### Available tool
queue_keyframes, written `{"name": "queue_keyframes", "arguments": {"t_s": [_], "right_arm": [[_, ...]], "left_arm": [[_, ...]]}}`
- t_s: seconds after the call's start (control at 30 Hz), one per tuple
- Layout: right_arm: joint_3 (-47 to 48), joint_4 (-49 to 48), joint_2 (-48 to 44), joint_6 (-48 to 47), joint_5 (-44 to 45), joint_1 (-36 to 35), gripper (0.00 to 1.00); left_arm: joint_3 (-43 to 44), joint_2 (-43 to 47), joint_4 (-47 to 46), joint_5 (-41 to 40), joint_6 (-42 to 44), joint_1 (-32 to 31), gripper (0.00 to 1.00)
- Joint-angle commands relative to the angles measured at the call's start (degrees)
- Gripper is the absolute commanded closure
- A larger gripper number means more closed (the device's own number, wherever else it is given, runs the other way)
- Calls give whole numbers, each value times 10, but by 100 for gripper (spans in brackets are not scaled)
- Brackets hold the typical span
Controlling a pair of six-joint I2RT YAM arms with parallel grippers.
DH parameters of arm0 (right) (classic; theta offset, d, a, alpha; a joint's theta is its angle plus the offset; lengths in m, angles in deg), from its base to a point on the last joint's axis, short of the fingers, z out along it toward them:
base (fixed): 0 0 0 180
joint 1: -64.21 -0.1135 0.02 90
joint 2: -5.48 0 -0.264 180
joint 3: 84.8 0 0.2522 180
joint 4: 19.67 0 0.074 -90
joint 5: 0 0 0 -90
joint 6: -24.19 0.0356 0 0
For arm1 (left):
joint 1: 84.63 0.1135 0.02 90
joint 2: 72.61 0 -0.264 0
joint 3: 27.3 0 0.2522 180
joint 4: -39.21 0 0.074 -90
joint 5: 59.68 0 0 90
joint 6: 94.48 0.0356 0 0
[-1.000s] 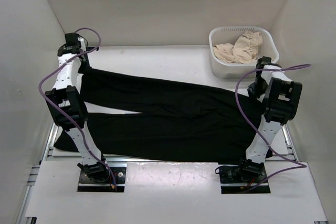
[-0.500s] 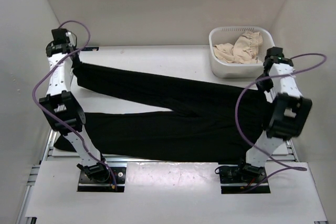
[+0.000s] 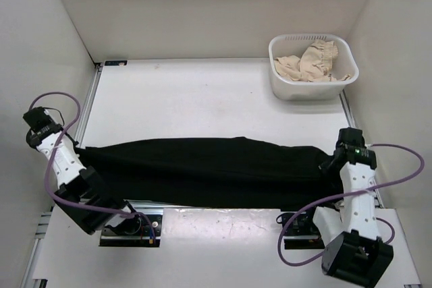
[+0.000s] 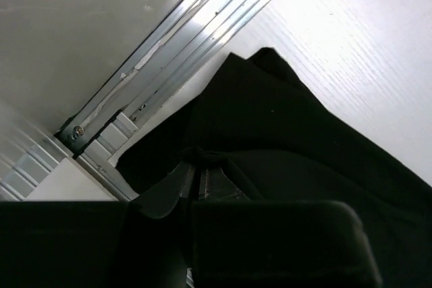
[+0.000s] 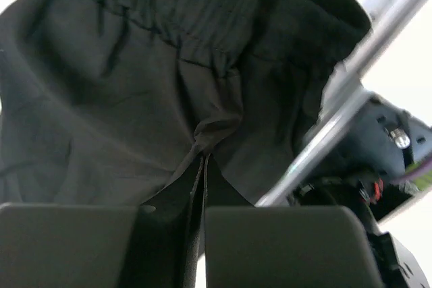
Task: Fold and stack the trousers
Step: Fold the trousers
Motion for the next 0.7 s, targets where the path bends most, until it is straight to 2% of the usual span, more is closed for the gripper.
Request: {"name": "queue_keyframes", "arguments": {"t_s": [0.0,0.07,0.2,0.4,0.57,0.67], "right_arm": [[-13,18,-43,11,4,5,100],[-18,24,-48,2,30,5,100],[7,7,-39,-20,41,5,100],[139,-12,54,-50,56,5,100],[255,0,95,-62,71,5,100],[243,6,83,-57,45,5,100]], "left_arm": [[-10,-8,-69,32,4,36,86],[-1,-27,-69,52,4,58,86],[32,-48,-69,79,4,63,86],[123,-65,-69,100,4,5,86],[208,-71,-69,125,4,-16,86],[215,-66,-69,132,4,-16,86]]}}
